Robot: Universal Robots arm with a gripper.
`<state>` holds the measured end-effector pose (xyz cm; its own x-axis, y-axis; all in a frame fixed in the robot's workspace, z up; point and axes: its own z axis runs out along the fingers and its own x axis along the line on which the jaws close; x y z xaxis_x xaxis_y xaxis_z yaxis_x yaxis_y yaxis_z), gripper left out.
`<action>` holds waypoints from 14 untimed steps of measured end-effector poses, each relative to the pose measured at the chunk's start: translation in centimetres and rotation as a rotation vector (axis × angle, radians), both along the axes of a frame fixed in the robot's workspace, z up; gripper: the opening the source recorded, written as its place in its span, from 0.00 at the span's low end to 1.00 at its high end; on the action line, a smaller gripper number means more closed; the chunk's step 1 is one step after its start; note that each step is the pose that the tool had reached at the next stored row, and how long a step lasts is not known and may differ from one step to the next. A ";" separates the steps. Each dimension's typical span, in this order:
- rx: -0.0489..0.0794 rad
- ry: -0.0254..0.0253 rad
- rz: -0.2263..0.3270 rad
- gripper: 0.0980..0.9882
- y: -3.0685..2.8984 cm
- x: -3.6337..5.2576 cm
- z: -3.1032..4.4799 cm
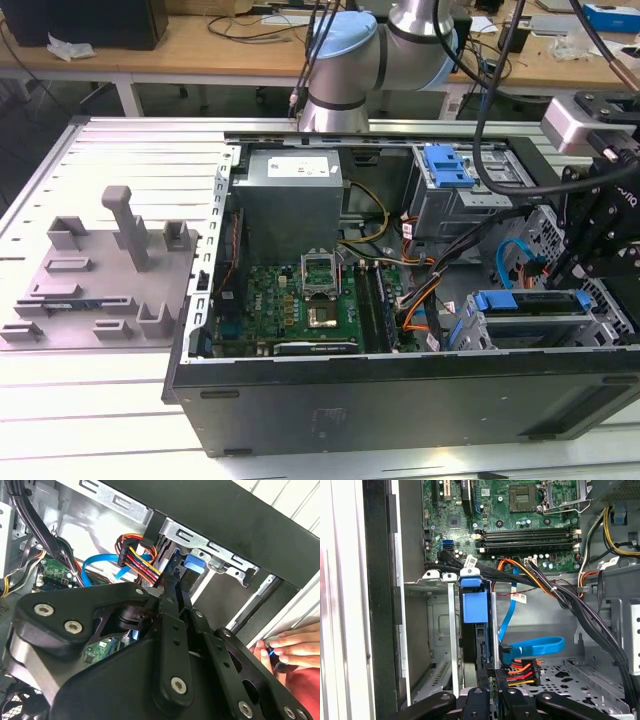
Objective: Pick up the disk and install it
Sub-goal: 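Insert the first disk wire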
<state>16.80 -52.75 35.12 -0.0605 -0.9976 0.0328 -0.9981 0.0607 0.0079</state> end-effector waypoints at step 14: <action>-0.001 -0.0019 0.018 0.07 -0.25 -0.27 0.20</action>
